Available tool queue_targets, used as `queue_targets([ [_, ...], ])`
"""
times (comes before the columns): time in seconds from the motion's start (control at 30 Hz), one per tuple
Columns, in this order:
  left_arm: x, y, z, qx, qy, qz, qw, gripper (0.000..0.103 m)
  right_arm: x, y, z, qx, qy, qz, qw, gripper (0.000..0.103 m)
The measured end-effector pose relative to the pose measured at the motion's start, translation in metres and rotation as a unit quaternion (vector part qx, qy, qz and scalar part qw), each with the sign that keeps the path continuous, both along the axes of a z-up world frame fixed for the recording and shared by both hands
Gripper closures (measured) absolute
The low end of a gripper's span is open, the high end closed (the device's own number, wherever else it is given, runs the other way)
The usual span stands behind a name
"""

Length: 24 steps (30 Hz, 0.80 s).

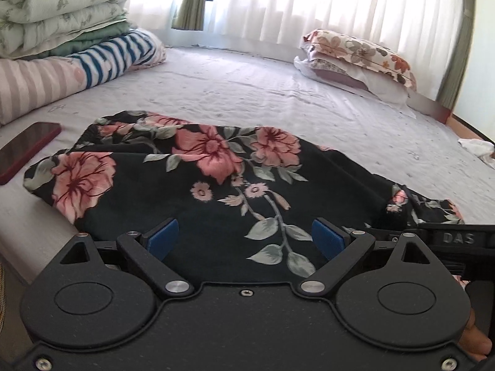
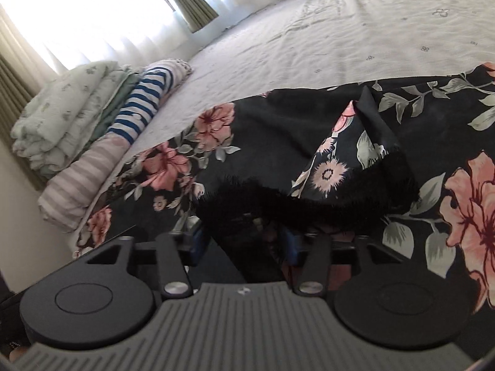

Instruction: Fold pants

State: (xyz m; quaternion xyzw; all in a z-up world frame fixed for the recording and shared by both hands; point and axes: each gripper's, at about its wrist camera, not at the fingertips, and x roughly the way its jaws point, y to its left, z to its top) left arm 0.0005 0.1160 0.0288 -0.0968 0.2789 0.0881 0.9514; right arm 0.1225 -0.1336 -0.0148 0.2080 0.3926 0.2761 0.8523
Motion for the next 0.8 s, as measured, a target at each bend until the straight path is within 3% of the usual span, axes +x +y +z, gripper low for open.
queue_targets([
  [0.4, 0.012, -0.050, 0.015, 0.023, -0.011, -0.072, 0.9971, 0.009, -0.075, -0.042, 0.017, -0.058, -0.054, 0.020, 0.997, 0.017],
  [0.63, 0.032, -0.110, 0.003, 0.085, 0.006, -0.151, 0.9848, 0.009, -0.104, -0.085, 0.025, -0.129, -0.099, -0.090, 0.983, 0.015],
  [0.8, 0.057, -0.158, -0.014, 0.134, 0.042, -0.160, 0.9771, 0.009, -0.107, -0.111, 0.019, -0.161, -0.094, -0.146, 0.971, 0.015],
])
